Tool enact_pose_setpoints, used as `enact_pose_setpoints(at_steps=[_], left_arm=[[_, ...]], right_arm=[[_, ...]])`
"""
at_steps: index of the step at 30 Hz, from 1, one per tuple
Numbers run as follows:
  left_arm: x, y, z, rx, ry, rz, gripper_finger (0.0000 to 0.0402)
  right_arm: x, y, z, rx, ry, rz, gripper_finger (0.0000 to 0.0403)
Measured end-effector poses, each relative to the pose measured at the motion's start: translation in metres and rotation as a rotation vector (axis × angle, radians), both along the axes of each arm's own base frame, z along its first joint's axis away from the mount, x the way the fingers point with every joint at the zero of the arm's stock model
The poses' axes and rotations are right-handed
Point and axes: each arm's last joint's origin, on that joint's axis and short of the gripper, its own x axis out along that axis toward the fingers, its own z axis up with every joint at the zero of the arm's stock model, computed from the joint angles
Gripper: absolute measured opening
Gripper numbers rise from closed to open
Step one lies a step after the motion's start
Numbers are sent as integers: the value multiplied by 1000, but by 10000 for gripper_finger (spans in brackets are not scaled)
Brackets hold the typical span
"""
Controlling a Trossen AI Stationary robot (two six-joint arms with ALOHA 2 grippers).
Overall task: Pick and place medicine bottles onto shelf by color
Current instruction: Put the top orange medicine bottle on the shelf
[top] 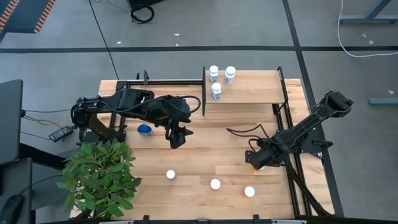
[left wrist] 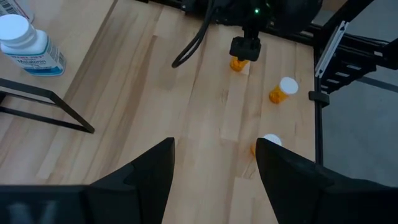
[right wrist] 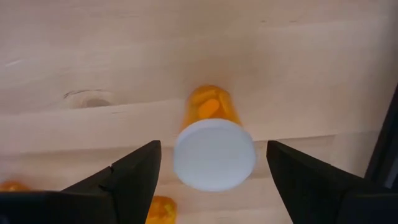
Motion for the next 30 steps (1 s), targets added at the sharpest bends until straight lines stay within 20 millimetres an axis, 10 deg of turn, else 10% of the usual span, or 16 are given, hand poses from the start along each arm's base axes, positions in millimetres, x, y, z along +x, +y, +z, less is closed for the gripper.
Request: enact_pose_setpoints(at_steps=[30], left_arm=[[0, 0, 0, 3, 0, -2, 231]], right_arm=[[7, 6, -11, 12, 27, 10, 251]])
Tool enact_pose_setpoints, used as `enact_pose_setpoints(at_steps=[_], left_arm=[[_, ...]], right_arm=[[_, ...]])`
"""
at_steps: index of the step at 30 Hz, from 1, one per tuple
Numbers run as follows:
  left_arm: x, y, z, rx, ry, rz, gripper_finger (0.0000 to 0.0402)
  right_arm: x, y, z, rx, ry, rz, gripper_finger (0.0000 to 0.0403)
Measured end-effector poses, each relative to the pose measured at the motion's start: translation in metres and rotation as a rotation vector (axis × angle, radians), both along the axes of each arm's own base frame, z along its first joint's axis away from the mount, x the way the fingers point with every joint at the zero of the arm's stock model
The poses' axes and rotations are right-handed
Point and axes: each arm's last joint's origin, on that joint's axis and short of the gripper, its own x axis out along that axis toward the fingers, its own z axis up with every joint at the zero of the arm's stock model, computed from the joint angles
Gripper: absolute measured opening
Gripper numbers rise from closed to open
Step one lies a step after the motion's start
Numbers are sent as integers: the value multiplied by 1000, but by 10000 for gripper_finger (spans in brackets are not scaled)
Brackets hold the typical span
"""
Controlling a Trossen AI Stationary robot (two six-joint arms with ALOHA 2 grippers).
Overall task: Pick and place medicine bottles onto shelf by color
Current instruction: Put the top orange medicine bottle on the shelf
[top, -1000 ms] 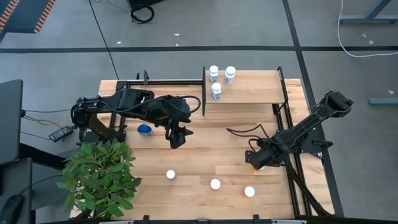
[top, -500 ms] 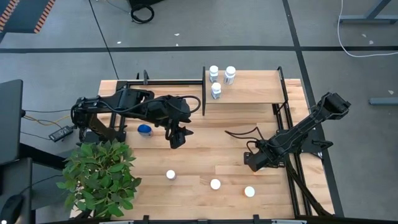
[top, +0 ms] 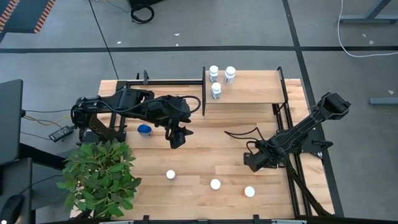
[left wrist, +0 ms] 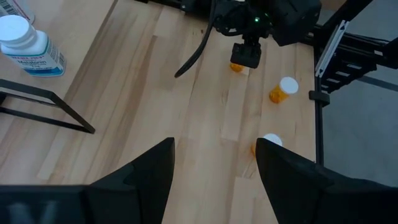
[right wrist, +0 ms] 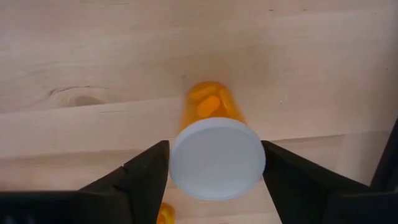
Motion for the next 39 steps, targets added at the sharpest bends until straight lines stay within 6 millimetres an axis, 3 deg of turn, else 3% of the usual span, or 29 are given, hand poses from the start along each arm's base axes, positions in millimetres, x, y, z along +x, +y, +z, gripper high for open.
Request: enact_pose_setpoints(at_steps=[14, 21, 28, 34, 39], left_arm=[[0, 0, 0, 0, 0, 0, 231], [-1, 2, -1, 32, 19, -22, 231], [-2, 10, -2, 33, 35, 0, 231], [-2, 10, -2, 33, 37, 1, 231], [-3, 10, -2, 34, 43, 1, 231]], right_arm=[[3, 1, 4, -19, -37, 46, 242], [17, -6, 18, -13, -107, 112, 242], [40, -37, 43, -77, -172, 176, 241], [57, -76, 82, -160, -221, 251, 241], [59, -113, 115, -231, -218, 295, 241]])
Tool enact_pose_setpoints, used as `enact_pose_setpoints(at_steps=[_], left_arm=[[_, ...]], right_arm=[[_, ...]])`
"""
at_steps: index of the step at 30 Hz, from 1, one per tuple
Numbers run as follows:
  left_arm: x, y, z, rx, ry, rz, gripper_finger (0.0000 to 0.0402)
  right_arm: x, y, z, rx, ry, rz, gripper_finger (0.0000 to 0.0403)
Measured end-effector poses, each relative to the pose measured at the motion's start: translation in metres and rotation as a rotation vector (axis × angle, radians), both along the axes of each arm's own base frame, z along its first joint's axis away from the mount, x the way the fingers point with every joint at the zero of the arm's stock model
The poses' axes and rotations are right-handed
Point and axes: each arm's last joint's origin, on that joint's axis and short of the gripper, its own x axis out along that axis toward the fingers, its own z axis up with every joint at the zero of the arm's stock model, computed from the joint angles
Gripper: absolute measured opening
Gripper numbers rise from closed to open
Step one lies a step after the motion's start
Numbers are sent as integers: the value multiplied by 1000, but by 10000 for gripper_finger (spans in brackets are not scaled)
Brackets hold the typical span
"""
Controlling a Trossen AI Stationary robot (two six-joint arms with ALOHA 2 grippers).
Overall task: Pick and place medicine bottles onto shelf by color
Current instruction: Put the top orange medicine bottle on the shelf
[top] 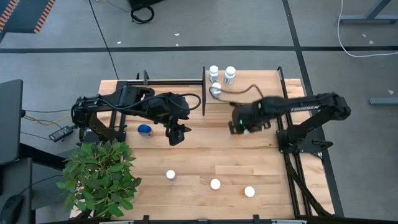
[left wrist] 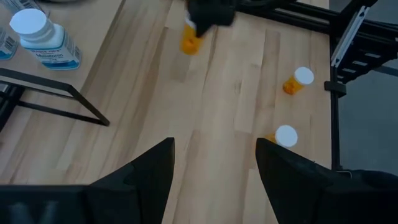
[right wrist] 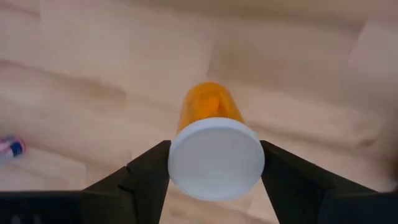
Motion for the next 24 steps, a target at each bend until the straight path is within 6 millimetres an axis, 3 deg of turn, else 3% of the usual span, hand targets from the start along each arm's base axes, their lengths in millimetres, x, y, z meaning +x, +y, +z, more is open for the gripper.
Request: enact_pose_setpoints(at_steps=[10, 24], left_arm=[[0, 0, 0, -18, -1, 19, 231], [0, 0, 0, -18, -2, 19, 231]], right_arm=[[-4, -58, 21, -55, -44, -54, 241], [-11, -104, 55, -175, -179, -131, 241]])
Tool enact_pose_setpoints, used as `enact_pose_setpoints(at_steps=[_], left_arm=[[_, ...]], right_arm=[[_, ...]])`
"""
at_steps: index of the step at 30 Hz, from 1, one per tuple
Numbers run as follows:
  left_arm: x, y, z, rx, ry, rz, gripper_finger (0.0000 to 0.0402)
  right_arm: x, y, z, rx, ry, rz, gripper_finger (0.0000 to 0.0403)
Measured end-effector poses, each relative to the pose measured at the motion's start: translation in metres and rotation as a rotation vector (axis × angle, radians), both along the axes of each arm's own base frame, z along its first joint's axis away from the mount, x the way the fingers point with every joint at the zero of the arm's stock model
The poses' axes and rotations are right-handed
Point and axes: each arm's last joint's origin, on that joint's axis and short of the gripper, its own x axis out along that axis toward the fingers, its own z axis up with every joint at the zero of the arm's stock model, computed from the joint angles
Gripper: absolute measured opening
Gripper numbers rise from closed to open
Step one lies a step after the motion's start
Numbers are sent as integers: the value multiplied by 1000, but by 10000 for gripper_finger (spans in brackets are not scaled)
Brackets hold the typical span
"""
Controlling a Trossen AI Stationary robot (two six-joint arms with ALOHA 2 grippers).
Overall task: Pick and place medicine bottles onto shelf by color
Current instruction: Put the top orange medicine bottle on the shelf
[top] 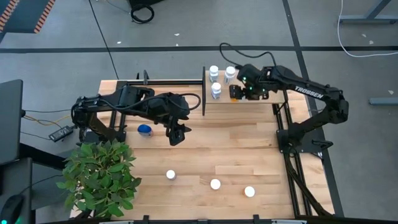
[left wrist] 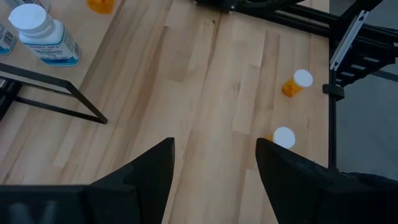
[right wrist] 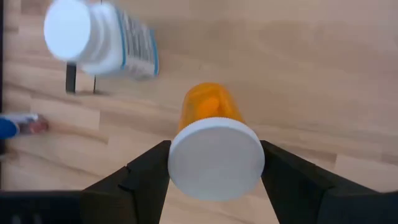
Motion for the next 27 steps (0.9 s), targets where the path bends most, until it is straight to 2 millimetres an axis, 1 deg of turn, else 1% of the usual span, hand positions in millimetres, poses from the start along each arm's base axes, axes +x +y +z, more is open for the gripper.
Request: enact_pose_setpoints(at_steps=[5, 9, 15, 18, 23, 27], left_arm=[[1, 4, 1, 6, -14, 18, 231], [4, 10, 3, 5, -46, 41, 231], [4, 17, 3, 7, -43, 62, 231], [4, 17, 3, 25, -38, 45, 231], [3, 17, 3, 43, -33, 25, 231], [2, 18, 2, 48, -25, 22, 231]], right_arm=[[-1, -10, 1, 9, -27, -17, 241], [3, -17, -4, 36, -30, -14, 241], [7, -25, -10, 63, -23, -10, 241], [8, -31, -6, 51, -29, -12, 241], [12, -44, 8, 19, -28, -5, 241], [15, -50, 15, 43, 70, 40, 241]])
